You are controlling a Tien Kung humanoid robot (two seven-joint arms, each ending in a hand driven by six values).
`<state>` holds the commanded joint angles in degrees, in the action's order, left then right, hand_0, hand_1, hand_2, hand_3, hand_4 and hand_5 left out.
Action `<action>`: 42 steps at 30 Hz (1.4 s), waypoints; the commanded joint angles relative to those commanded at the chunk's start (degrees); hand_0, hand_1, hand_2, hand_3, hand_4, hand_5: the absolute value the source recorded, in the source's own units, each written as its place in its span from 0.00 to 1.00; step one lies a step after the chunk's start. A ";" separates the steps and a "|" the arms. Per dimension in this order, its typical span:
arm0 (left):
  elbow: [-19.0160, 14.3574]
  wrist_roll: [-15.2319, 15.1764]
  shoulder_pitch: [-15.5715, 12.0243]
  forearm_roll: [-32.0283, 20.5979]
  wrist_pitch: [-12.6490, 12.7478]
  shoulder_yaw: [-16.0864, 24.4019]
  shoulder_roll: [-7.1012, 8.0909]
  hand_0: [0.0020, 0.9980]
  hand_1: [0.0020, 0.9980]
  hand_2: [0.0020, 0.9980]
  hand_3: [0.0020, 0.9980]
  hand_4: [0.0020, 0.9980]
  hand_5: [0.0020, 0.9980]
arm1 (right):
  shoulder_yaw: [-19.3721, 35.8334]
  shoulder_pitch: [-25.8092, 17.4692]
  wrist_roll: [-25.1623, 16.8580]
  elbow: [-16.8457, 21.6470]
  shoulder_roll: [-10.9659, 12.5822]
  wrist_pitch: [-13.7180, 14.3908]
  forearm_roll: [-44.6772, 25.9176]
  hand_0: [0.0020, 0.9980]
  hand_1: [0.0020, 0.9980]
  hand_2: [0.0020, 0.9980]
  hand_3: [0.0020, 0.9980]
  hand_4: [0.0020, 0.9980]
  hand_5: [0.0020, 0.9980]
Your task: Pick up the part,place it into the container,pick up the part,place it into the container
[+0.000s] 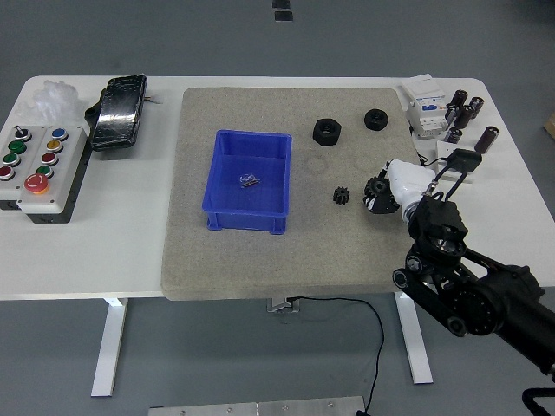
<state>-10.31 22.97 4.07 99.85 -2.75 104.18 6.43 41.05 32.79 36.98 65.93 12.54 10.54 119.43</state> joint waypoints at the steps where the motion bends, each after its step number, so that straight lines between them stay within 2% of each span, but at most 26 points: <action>1: 0.00 0.01 0.00 0.01 0.00 0.01 0.01 0.72 0.74 0.76 0.91 1.00 0.71 | -0.55 0.31 0.00 0.55 -0.08 0.21 0.09 0.25 0.47 0.27 0.44 0.20 0.06; 4: 0.00 0.06 -0.02 0.08 0.02 0.09 0.06 0.72 0.74 0.76 0.91 1.00 0.71 | -2.73 1.60 0.00 2.31 -0.78 1.25 -0.34 0.25 0.47 0.27 0.44 0.20 0.06; 7: 0.00 0.19 0.00 0.22 0.06 0.26 0.14 0.72 0.74 0.76 0.91 1.00 0.71 | -5.73 3.36 0.00 3.60 -3.01 3.25 -0.08 0.25 0.47 0.27 0.44 0.20 0.06; 10: 0.00 0.27 0.01 0.17 0.09 0.22 0.13 0.72 0.74 0.76 0.91 1.00 0.70 | -8.25 4.72 0.00 4.05 -5.44 6.31 0.14 0.25 0.46 0.26 0.43 0.20 0.06; 12: 0.00 0.24 0.00 0.02 0.09 0.04 0.12 0.72 0.74 0.76 0.91 1.00 0.70 | -10.16 5.65 -1.38 3.79 -6.80 8.82 -2.26 0.25 0.46 0.26 0.43 0.20 0.06; 13: 0.00 0.20 0.01 -0.07 0.10 -0.04 0.12 0.72 0.74 0.76 0.91 1.00 0.70 | -11.00 6.00 -2.23 3.67 -7.29 9.99 -3.30 0.25 0.46 0.26 0.43 0.20 0.06; 14: 0.00 0.17 0.02 -0.19 0.12 -0.13 0.12 0.72 0.74 0.76 0.91 1.00 0.70 | -11.90 6.36 -3.25 3.53 -7.76 11.32 -4.41 0.31 0.46 0.27 0.44 0.21 0.03; 18: 0.00 0.04 0.01 -0.42 0.23 -0.32 0.17 0.72 0.74 0.76 0.91 1.00 0.70 | -15.06 7.32 -5.73 2.75 -9.13 15.57 -6.26 0.31 0.46 0.27 0.44 0.21 0.03; 19: 0.00 0.00 0.00 -0.49 0.29 -0.39 0.16 0.72 0.74 0.76 0.91 1.00 0.70 | -15.67 7.45 -5.65 2.50 -9.40 15.66 -6.26 0.31 0.46 0.27 0.44 0.21 0.03; 20: 0.00 -0.06 -0.01 -0.55 0.39 -0.43 0.16 0.72 0.74 0.75 0.90 1.00 0.69 | -16.14 7.52 -5.50 2.27 -9.62 15.59 -6.24 0.55 0.68 0.62 0.64 0.40 0.05; 25: 0.00 -0.55 -0.08 -0.68 0.94 -0.52 0.12 0.72 0.74 0.75 0.90 1.00 0.69 | -16.60 7.61 -4.19 2.05 -10.14 15.80 -4.83 0.55 0.68 0.62 0.64 0.40 0.05; 26: 0.00 -0.61 -0.08 -0.70 1.00 -0.55 0.11 0.72 0.74 0.75 0.89 1.00 0.68 | -16.52 7.61 -3.83 2.02 -10.19 15.82 -4.49 0.70 0.80 0.78 0.71 0.47 0.19; 31: 0.00 -0.84 -0.10 -0.61 1.01 -0.68 0.24 0.72 0.74 0.75 0.89 1.00 0.68 | -16.80 7.35 -2.66 1.66 -10.15 15.28 -3.97 0.70 0.80 0.78 0.71 0.47 0.19; 32: 0.00 -0.88 -0.12 -0.55 0.99 -0.68 0.29 0.71 0.73 0.75 0.89 1.00 0.67 | -16.93 7.21 -2.32 1.64 -10.12 15.14 -3.77 0.72 0.83 0.82 0.79 0.71 0.27; 37: 0.00 -0.80 -0.13 -0.30 0.75 -0.71 0.43 0.71 0.73 0.75 0.89 1.00 0.67 | -16.47 6.73 -0.68 1.66 -9.93 13.66 -2.93 0.72 0.83 0.82 0.79 0.71 0.27; 38: 0.00 -0.77 -0.11 -0.27 0.73 -0.74 0.44 0.71 0.73 0.75 0.88 0.96 0.63 | -16.25 6.64 -0.54 1.68 -9.87 13.49 -2.84 0.76 0.85 0.88 0.87 0.78 0.29; 42: 0.00 -0.72 -0.04 0.03 0.72 -0.72 0.46 0.71 0.73 0.75 0.88 0.96 0.63 | -13.84 5.76 -0.50 2.22 -9.41 14.05 -2.31 0.76 0.85 0.88 0.87 0.78 0.29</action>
<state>-10.31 22.25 4.03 99.88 -2.04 103.46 6.89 27.21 38.55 36.48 68.15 3.13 24.59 117.13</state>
